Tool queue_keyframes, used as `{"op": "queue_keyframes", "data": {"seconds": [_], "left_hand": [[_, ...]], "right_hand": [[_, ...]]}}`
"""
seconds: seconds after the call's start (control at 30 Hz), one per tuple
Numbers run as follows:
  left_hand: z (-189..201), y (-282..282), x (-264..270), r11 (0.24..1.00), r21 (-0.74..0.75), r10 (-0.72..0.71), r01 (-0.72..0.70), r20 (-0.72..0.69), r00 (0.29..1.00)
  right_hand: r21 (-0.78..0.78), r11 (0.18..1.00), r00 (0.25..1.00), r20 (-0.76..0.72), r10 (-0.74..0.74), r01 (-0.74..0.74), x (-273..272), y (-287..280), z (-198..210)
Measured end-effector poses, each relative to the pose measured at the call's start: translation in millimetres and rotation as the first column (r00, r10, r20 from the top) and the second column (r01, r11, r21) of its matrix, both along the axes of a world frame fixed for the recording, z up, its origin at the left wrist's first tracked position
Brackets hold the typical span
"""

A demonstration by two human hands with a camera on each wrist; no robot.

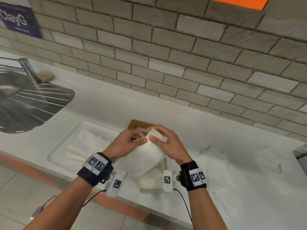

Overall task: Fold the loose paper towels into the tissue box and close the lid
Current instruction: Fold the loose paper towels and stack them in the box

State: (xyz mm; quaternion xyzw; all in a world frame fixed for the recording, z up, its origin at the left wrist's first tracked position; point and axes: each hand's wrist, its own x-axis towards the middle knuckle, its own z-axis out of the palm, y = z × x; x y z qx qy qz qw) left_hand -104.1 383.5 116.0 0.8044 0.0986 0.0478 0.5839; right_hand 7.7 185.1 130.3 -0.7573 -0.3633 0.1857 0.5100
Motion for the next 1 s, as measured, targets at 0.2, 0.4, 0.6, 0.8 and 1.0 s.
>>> {"op": "queue_keyframes", "data": {"seconds": [0.2,0.4,0.6,0.8,1.0], "left_hand": [[-1.4,12.7,2.9,1.0,0.013,0.017,-0.017,0.005,1.0],[-7.8,47.4,-2.2,0.93,0.225,0.307,-0.29,-0.045,0.951],[-6.8,58.2,-13.0,0.911,0.027,0.412,-0.411,-0.044,0.91],[-9.1,53.2,-29.6,0.887,-0.135,0.439,-0.441,-0.045,0.897],[-13.4,42.2,-29.8,0.899,-0.199,0.386,-0.39,-0.058,0.92]], "right_hand": [[0.192,0.931,0.948,-0.127,-0.29,0.311,11.5,-9.0,-0.1],[-0.082,0.895,0.831,0.416,-0.37,0.439,53.8,-2.0,7.0],[0.129,0.942,0.61,0.732,-0.302,0.311,19.6,4.7,18.4],[-0.376,0.9,0.687,0.714,0.132,0.219,-46.9,-17.1,-80.7],[-0.48,0.851,0.743,0.645,0.179,0.211,-91.2,-29.7,-117.6]]}}
